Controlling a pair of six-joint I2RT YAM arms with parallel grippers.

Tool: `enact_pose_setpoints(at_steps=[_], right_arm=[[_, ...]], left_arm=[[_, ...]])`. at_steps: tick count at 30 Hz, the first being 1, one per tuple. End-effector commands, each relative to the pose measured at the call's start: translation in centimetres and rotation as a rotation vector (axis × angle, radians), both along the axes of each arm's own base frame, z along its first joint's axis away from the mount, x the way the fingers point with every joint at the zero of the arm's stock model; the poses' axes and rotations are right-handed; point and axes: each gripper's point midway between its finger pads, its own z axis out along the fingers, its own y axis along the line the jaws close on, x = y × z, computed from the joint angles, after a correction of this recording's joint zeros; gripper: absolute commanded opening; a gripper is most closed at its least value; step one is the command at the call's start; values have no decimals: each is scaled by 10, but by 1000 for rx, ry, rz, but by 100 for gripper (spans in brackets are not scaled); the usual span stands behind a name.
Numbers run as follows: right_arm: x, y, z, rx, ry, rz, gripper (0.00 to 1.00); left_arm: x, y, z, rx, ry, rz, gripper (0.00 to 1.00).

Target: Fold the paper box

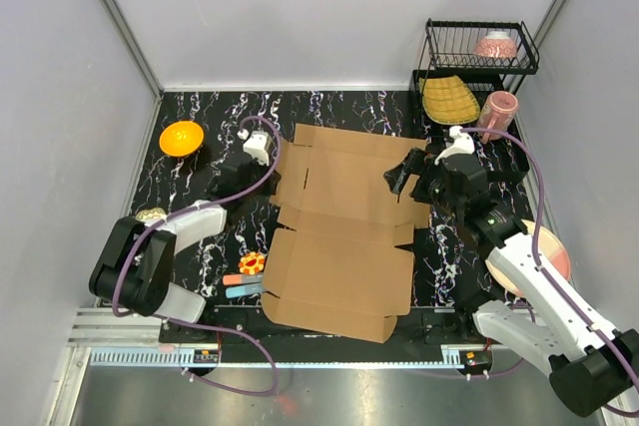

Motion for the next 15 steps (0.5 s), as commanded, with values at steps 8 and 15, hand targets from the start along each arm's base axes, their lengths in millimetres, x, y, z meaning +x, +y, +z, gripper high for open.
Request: enact_pose_setpoints(at_steps=[8, 15], right_arm=[[-9, -4, 23, 10, -60, 9, 99], [-14, -5, 18, 5, -59, 22, 99]], left_arm=[[35, 48, 132, 87, -251, 264, 75], [63, -27, 153, -102, -103, 15, 99]])
